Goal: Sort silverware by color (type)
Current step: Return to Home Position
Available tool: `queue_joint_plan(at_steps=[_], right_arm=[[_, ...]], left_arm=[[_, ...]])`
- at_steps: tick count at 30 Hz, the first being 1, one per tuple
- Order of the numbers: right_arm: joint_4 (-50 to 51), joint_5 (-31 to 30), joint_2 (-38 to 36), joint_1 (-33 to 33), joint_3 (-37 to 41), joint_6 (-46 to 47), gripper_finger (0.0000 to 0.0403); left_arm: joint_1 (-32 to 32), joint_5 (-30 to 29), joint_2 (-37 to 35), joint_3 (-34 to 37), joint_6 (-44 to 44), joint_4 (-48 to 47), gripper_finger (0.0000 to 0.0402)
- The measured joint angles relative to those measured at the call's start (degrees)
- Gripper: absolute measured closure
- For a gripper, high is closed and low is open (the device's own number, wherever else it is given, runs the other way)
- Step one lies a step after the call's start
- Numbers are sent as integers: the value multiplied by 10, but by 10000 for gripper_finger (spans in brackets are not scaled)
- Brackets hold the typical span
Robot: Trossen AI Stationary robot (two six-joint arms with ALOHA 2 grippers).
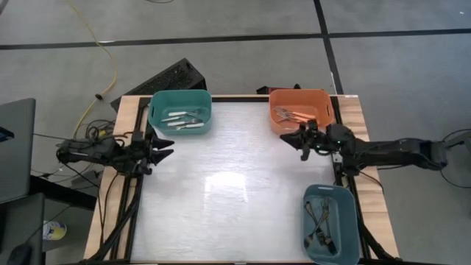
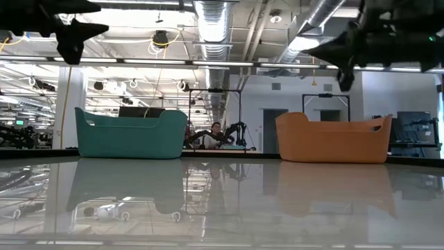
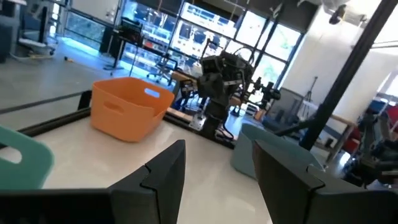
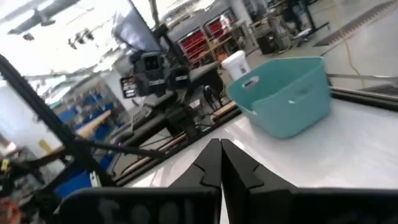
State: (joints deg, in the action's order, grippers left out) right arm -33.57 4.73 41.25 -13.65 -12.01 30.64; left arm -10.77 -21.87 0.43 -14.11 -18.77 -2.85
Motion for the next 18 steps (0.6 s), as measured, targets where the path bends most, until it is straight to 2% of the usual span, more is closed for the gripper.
queue_joint_plan(at_steps=[7,12,18], right_arm=[[17,10,-112,-14,76,24,389],[144,-10,-191,-7,78,10,389],[296,-32,-290,1,78,-22,389]], left_arm=[[0,-14,-4,5,-17,-5,230],[0,-14,-3,34,-54,-9,247],[-1,-1,-3,56,-60,-19,294]])
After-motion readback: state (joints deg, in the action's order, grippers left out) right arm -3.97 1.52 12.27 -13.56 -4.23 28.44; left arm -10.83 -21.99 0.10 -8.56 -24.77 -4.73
